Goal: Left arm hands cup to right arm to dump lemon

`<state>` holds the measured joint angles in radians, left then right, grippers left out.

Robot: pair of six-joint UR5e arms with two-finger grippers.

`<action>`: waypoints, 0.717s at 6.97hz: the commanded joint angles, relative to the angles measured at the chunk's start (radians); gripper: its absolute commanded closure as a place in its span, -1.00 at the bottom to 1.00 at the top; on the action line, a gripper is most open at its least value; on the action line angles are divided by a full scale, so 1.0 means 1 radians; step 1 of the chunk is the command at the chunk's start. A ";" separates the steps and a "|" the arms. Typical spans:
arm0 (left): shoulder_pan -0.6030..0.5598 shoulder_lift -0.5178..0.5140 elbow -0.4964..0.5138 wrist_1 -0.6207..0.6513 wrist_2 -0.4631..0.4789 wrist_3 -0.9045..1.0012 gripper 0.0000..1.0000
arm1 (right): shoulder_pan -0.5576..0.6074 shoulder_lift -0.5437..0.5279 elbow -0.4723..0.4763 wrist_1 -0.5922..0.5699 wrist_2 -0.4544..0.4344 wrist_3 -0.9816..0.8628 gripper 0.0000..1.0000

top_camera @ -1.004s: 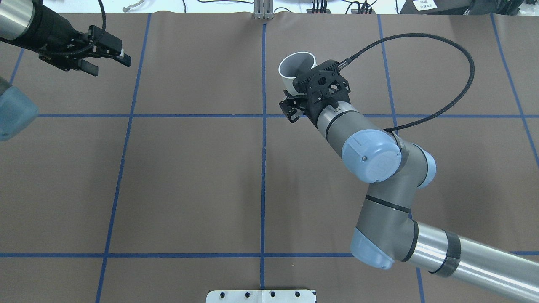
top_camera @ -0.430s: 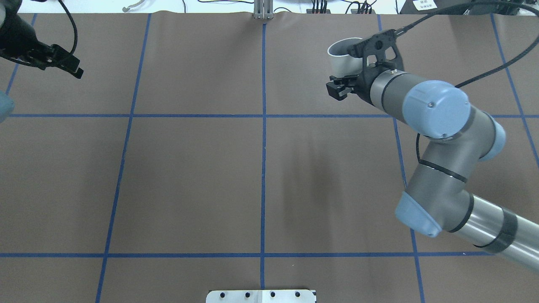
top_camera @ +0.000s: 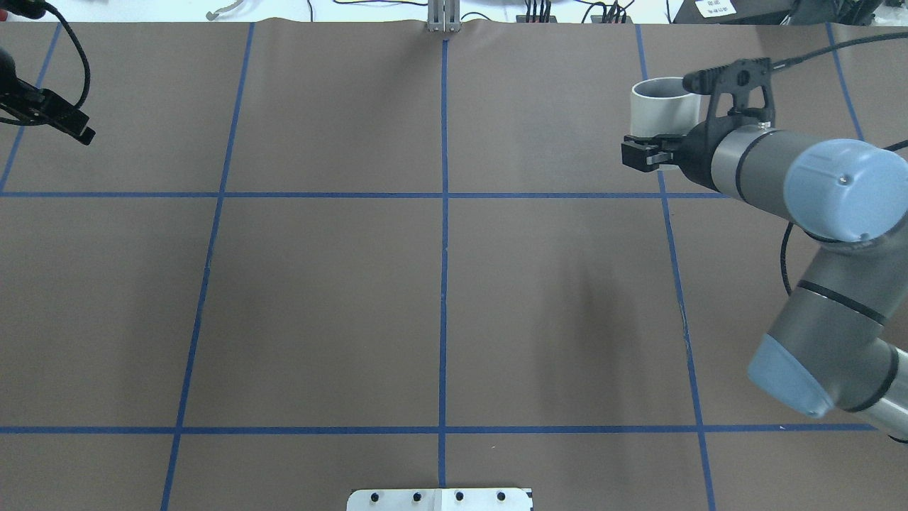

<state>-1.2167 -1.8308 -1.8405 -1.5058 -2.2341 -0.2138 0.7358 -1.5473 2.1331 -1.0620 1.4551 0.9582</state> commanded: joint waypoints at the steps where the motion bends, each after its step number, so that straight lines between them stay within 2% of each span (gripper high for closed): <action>1: -0.009 0.019 0.000 -0.001 -0.004 0.020 -1.00 | 0.011 -0.214 0.085 0.128 -0.042 0.117 1.00; 3: -0.003 0.016 0.009 -0.008 -0.010 0.027 -1.00 | 0.019 -0.420 0.027 0.474 -0.087 0.164 1.00; 5: -0.001 0.028 0.010 -0.004 0.004 0.028 -1.00 | 0.097 -0.491 -0.164 0.812 -0.079 0.165 1.00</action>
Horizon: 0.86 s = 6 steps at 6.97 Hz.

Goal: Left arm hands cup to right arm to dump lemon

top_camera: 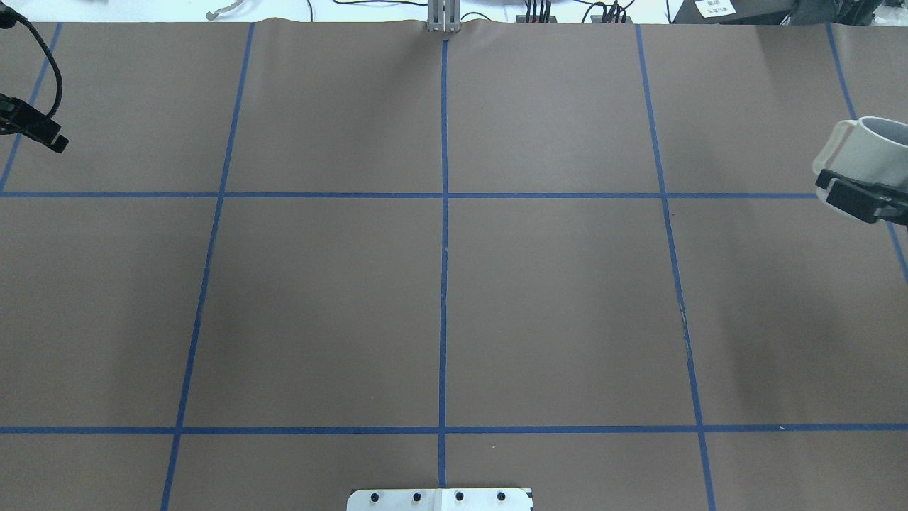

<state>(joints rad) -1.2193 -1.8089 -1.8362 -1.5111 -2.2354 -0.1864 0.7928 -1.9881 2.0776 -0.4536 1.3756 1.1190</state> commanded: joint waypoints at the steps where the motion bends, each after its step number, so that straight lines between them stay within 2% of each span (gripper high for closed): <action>1: 0.001 0.006 0.008 0.002 0.005 0.002 -1.00 | 0.058 -0.076 -0.173 0.316 0.002 0.005 1.00; 2: 0.001 0.005 0.006 0.002 0.007 0.002 -1.00 | 0.068 -0.090 -0.285 0.492 0.010 0.046 1.00; 3: 0.001 0.002 0.006 0.002 0.005 0.002 -1.00 | 0.103 -0.093 -0.429 0.671 0.078 0.112 1.00; 6: 0.003 -0.009 0.005 -0.001 0.007 0.002 -1.00 | 0.334 -0.072 -0.688 0.918 0.294 0.334 1.00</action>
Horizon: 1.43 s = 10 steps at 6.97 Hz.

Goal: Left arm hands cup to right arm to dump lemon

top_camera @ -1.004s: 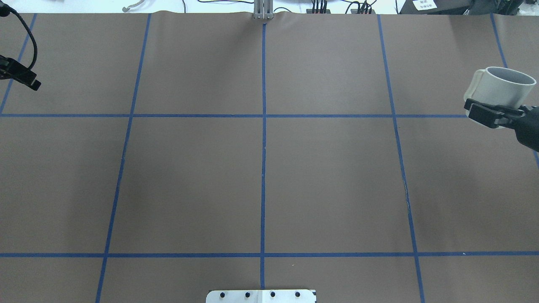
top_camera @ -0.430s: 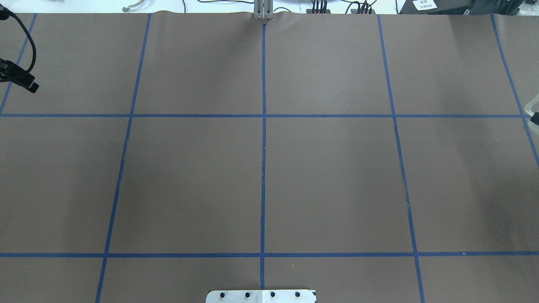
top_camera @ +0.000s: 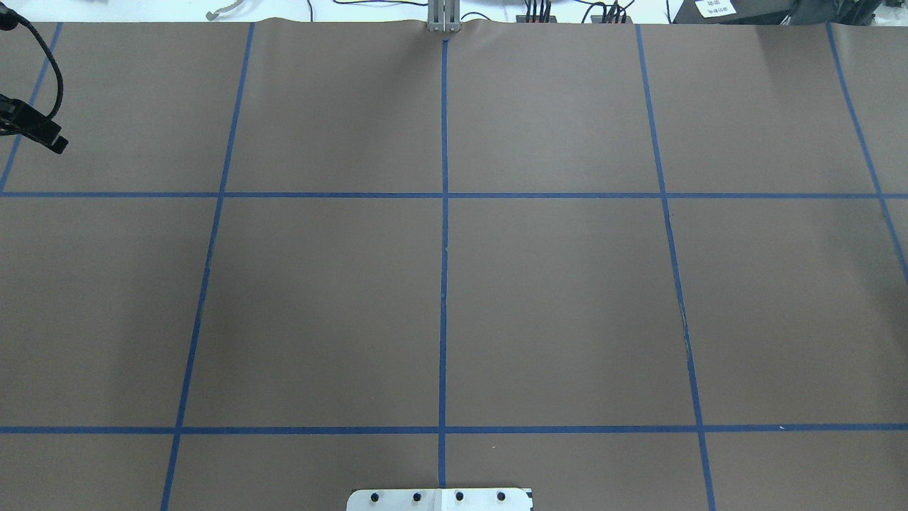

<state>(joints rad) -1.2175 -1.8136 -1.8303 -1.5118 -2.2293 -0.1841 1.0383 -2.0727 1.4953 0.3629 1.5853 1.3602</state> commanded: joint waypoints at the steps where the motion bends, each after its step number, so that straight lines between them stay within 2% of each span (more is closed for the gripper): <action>1: 0.001 -0.004 -0.001 -0.001 0.000 0.000 -1.00 | 0.109 0.026 -0.151 0.151 0.090 0.203 1.00; 6: 0.001 -0.004 -0.012 -0.002 0.000 0.000 -1.00 | 0.173 0.089 -0.191 0.203 0.081 0.653 1.00; 8: 0.001 -0.004 -0.012 -0.002 0.002 0.000 -1.00 | 0.180 0.147 -0.303 0.345 0.078 0.796 1.00; 10: 0.001 -0.004 -0.012 -0.002 0.002 0.000 -1.00 | 0.189 0.180 -0.305 0.353 0.059 0.928 1.00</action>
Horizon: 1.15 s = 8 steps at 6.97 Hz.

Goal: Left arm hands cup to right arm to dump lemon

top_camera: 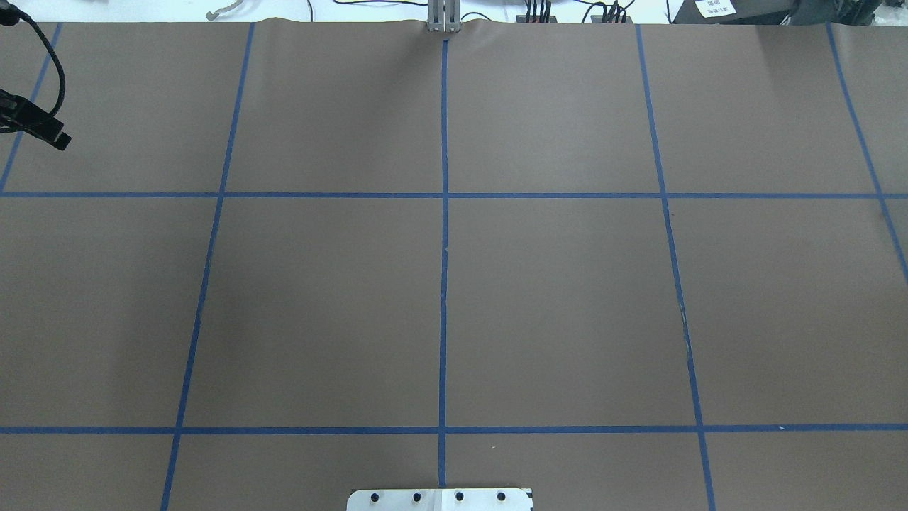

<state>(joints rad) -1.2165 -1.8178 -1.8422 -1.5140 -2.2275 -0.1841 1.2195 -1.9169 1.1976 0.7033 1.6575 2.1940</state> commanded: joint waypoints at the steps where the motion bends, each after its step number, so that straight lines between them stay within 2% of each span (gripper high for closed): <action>1: 0.000 -0.002 0.000 -0.002 0.000 0.000 -1.00 | 0.015 0.030 -0.001 0.013 -0.013 0.136 1.00; 4: 0.000 -0.003 -0.002 -0.003 0.000 0.000 -1.00 | 0.025 0.035 -0.010 0.117 -0.068 0.343 1.00; 7: -0.001 -0.002 -0.006 -0.003 0.000 0.002 -1.00 | 0.025 0.033 -0.010 0.131 -0.111 0.478 1.00; 8: 0.000 -0.002 -0.008 -0.003 0.000 0.002 -1.00 | 0.025 0.033 -0.015 0.177 -0.129 0.550 1.00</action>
<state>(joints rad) -1.2175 -1.8200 -1.8478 -1.5171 -2.2273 -0.1827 1.2440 -1.8836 1.1861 0.8445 1.5488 2.6673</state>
